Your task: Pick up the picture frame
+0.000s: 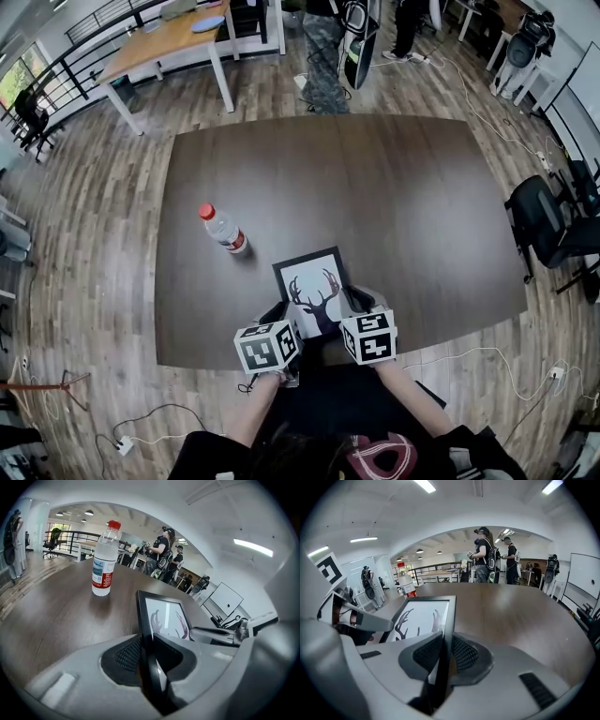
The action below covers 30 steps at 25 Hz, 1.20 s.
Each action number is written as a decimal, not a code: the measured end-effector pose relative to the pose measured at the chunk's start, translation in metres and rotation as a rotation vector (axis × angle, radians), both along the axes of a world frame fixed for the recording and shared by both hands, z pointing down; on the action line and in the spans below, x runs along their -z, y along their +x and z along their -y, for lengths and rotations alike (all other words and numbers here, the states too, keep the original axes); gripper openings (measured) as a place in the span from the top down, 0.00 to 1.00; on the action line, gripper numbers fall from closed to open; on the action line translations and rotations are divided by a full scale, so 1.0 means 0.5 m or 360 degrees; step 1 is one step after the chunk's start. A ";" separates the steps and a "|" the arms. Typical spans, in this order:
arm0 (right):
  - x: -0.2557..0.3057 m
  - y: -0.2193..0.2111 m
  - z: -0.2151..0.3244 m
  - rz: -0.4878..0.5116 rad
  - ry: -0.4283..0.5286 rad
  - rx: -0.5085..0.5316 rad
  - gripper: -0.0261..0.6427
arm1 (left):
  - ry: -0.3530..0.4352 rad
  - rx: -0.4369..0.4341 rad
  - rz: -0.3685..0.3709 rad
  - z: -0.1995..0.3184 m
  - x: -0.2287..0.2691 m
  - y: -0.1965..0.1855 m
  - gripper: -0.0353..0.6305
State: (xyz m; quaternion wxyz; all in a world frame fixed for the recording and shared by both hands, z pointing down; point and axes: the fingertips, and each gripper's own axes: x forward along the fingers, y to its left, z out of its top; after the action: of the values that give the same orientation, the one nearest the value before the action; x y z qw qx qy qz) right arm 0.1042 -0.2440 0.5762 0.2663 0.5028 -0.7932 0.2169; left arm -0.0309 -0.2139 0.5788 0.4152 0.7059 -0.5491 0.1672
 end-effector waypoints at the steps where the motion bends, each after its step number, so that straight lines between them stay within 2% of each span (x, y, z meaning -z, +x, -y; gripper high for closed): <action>1: 0.005 -0.001 0.000 -0.0007 0.0017 0.0005 0.86 | 0.0005 0.0003 -0.0003 0.000 0.002 -0.001 0.82; 14: 0.041 -0.007 0.005 0.0017 0.0133 0.0007 0.86 | 0.0129 0.0004 0.0025 0.008 0.038 -0.007 0.82; 18: 0.063 -0.002 0.010 0.0012 0.0217 0.0003 0.86 | 0.0184 -0.0001 0.0038 0.015 0.056 -0.001 0.82; 30: 0.113 0.009 0.021 0.0054 0.0323 -0.0018 0.86 | 0.0343 -0.0014 0.0093 0.029 0.111 0.010 0.82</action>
State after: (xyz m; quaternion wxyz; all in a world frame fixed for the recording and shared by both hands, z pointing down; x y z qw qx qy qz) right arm 0.1088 -0.2544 0.5197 0.1994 0.5280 -0.8126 0.1455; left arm -0.0261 -0.2282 0.5230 0.3198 0.7436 -0.5728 0.1294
